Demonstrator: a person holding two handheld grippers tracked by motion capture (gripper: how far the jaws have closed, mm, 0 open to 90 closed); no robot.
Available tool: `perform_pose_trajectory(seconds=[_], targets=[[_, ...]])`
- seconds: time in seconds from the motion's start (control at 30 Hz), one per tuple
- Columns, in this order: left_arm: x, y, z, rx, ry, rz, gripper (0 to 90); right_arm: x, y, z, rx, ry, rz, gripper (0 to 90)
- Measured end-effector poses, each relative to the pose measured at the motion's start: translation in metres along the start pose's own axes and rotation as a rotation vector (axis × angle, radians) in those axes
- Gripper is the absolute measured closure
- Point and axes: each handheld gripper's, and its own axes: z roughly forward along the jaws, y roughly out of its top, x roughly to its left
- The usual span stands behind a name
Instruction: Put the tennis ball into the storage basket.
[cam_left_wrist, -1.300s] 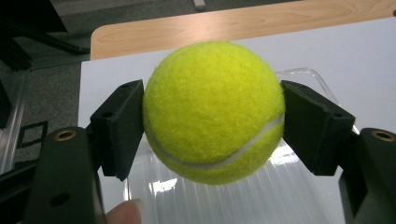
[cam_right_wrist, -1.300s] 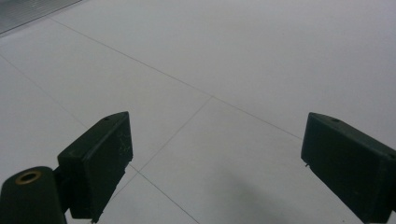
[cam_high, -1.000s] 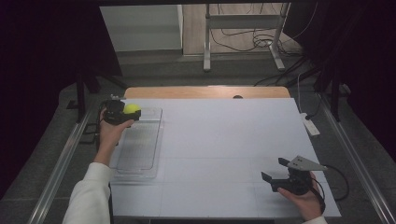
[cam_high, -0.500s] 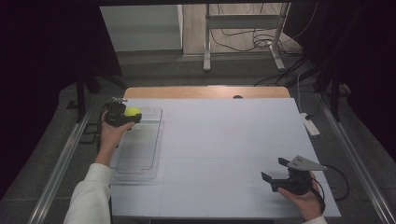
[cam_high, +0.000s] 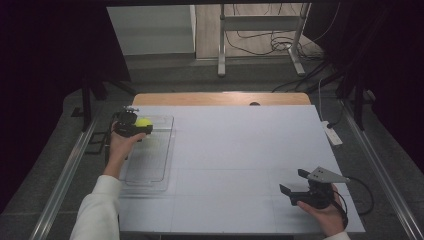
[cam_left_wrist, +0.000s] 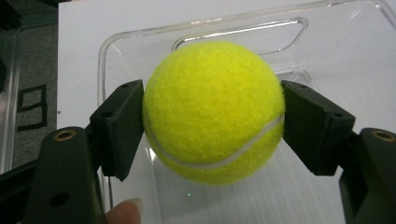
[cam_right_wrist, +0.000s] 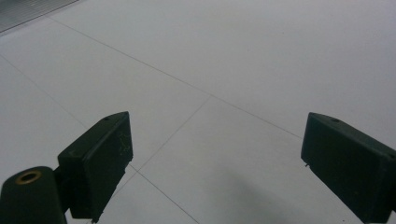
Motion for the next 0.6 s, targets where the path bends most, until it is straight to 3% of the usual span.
perform_pose_trajectory(seconds=[0.6], targets=[[-0.008, -0.002, 0.015, 0.056, 0.044, 0.025, 27.1, -0.001, -0.001, 0.0, 0.0, 0.0, 0.0, 9.2]])
